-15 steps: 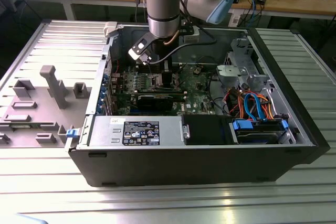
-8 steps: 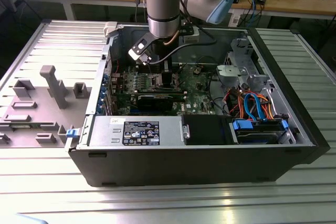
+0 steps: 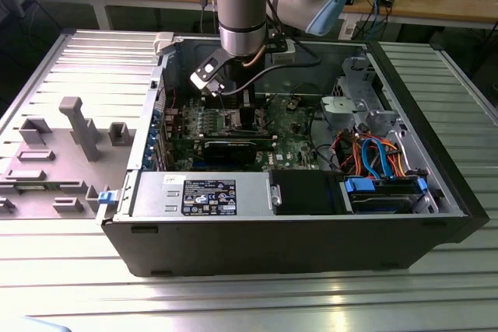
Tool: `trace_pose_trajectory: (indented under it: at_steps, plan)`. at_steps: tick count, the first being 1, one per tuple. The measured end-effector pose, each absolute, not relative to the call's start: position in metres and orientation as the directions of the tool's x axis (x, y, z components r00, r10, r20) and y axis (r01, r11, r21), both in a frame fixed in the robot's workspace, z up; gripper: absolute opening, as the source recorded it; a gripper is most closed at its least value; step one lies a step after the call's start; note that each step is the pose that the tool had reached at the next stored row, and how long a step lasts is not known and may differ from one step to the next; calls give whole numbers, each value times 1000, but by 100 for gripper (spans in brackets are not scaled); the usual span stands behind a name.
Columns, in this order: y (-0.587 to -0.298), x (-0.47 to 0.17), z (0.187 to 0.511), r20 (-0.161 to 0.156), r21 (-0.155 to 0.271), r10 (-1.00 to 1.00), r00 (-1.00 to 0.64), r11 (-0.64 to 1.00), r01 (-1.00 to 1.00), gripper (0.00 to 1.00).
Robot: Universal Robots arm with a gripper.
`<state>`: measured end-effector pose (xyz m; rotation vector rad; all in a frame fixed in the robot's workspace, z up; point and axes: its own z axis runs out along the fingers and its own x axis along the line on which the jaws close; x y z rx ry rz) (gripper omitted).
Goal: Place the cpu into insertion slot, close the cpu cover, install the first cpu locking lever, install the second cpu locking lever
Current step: 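Place the cpu into insertion slot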
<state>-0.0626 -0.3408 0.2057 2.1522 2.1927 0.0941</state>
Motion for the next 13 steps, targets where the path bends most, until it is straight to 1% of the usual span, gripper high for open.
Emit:
trace_pose_trajectory:
  at_steps: [13]
  plan:
    - [-340, -64, 202, -3, 90, 1000, -18, 19, 996, 55]
